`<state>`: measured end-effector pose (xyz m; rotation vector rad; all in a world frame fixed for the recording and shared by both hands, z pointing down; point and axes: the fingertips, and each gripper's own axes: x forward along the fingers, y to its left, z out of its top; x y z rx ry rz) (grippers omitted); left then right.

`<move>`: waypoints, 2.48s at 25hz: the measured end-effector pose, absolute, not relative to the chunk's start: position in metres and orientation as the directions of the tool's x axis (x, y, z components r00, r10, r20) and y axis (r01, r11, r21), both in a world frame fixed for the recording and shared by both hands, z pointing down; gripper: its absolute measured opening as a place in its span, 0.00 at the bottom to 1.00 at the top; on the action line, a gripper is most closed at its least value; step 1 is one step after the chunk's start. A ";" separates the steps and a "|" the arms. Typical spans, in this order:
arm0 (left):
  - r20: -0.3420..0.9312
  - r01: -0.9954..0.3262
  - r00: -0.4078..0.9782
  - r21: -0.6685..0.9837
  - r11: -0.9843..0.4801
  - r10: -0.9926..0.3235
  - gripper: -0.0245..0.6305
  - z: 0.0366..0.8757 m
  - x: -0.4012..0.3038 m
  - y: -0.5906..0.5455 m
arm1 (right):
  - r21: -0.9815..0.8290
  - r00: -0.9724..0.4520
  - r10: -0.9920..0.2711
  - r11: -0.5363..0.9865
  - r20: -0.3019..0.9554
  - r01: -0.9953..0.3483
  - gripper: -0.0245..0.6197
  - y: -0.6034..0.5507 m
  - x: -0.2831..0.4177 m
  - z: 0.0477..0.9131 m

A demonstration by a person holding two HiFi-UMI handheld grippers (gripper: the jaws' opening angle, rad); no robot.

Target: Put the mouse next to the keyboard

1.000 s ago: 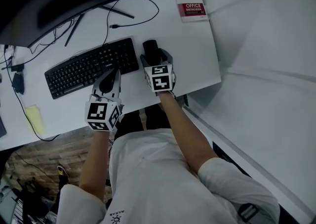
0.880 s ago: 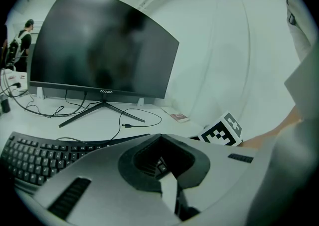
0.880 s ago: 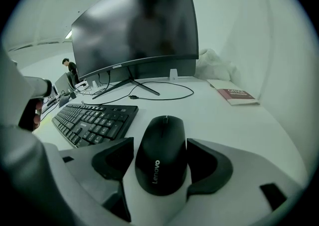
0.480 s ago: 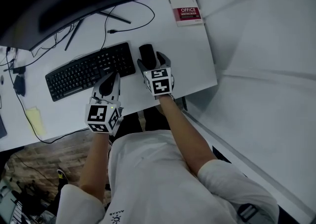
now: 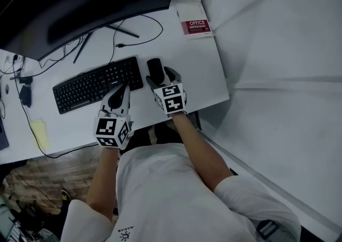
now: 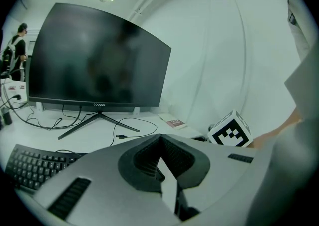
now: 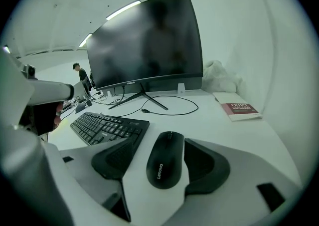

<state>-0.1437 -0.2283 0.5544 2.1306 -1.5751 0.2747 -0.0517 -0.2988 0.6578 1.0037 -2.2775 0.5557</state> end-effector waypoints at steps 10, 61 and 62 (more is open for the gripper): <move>0.399 -0.943 0.310 0.245 -0.225 -0.863 0.05 0.534 -0.135 -0.223 | -0.162 -0.623 -0.515 0.680 0.589 -0.715 0.37 -0.282 -0.043 0.616; 0.296 -0.954 0.282 0.190 -0.232 -0.913 0.05 0.467 -0.156 -0.210 | -0.177 -0.702 -0.641 0.687 0.309 -0.705 0.07 -0.263 0.042 0.454; 0.298 -0.955 0.278 0.191 -0.229 -0.913 0.05 0.468 -0.157 -0.210 | -0.175 -0.702 -0.641 0.687 0.311 -0.705 0.07 -0.264 0.042 0.455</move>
